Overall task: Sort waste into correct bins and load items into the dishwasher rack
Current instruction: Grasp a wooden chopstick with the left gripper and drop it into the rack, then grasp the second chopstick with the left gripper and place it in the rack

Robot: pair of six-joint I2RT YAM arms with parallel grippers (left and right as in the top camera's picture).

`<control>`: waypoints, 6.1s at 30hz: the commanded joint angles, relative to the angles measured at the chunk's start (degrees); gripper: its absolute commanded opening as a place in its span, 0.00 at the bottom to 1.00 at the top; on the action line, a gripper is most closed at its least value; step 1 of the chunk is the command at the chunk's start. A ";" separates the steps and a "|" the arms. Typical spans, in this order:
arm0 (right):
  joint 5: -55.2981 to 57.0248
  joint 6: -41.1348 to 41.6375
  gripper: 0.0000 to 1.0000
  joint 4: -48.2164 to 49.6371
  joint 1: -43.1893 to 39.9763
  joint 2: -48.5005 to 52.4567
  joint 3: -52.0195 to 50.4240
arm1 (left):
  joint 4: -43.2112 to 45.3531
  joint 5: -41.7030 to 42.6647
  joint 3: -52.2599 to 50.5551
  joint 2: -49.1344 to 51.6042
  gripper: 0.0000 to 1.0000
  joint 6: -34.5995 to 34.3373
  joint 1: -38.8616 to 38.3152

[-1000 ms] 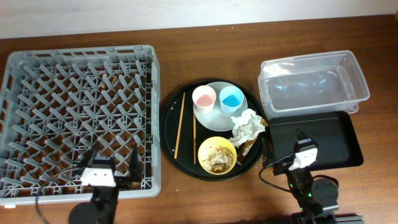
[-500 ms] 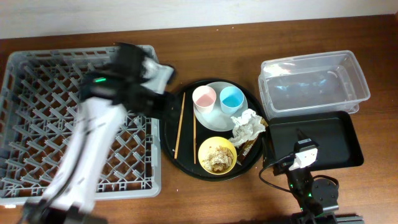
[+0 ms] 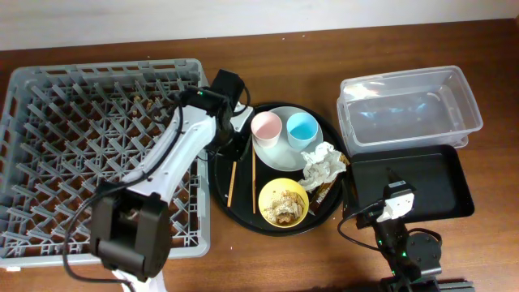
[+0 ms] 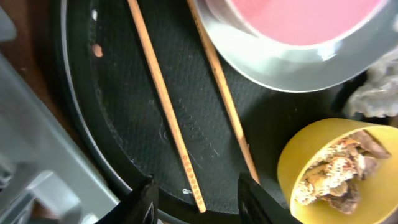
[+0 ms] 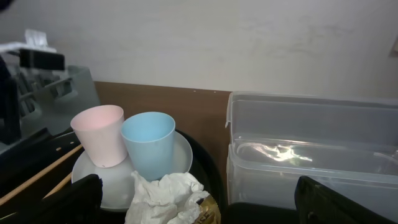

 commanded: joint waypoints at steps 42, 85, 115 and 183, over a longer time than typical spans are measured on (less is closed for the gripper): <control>-0.50 0.24 0.99 -0.22 0.24 -0.37 -0.31 | 33.14 -6.21 -25.49 -2.60 0.01 -17.88 -1.90; -0.50 0.24 0.99 -0.22 0.24 -0.37 -0.31 | 10.12 9.05 -15.76 -24.15 0.23 -10.14 3.63; -0.50 0.24 0.99 -0.22 0.24 -0.37 -0.31 | 51.87 -18.18 -40.33 -11.54 0.28 -29.00 -13.90; -0.50 0.24 0.99 -0.22 0.24 -0.37 -0.31 | 31.91 -17.75 -25.20 -3.74 0.00 -34.07 -11.82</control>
